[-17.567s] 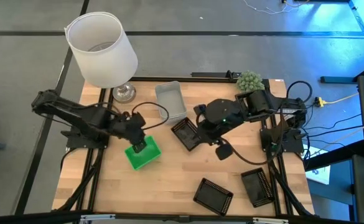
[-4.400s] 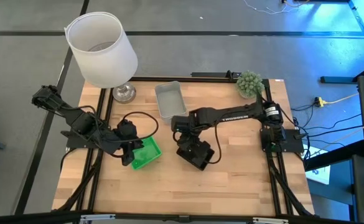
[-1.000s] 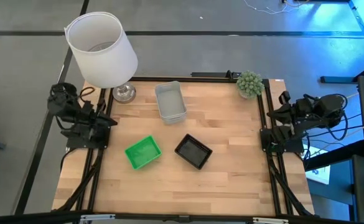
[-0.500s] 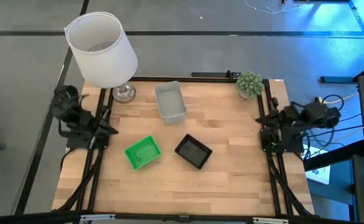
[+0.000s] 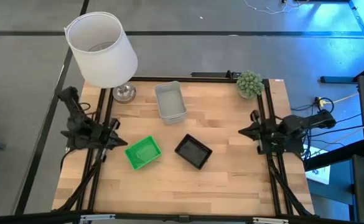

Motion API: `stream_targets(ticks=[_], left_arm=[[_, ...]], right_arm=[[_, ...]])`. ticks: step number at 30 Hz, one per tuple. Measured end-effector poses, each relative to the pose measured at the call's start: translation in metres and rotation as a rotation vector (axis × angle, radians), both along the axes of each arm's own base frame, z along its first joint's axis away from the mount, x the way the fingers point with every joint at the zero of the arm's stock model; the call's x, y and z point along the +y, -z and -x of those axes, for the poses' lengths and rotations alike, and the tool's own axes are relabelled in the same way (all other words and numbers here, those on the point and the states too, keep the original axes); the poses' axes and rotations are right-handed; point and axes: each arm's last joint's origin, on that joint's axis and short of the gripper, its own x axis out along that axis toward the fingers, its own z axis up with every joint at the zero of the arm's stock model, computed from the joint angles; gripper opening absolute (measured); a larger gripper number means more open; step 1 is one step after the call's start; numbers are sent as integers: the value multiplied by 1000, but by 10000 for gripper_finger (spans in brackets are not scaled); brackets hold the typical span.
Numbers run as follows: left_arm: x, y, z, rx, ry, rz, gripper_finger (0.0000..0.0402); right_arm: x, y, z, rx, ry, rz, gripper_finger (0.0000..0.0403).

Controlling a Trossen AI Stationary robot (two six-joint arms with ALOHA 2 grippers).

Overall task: Stack baskets by color
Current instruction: Return to Home Position

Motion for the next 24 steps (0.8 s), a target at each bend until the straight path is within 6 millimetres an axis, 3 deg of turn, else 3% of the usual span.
stream_targets(ticks=[7,15,24], left_arm=[[-2,16,-3,21,-40,-15,0],[-1,24,-5,69,-140,-202,0],[1,28,-5,119,-239,-228,0]], right_arm=[[4,35,-10,9,6,37,0],[4,36,-11,16,21,151,0],[4,36,-11,15,21,174,15]])
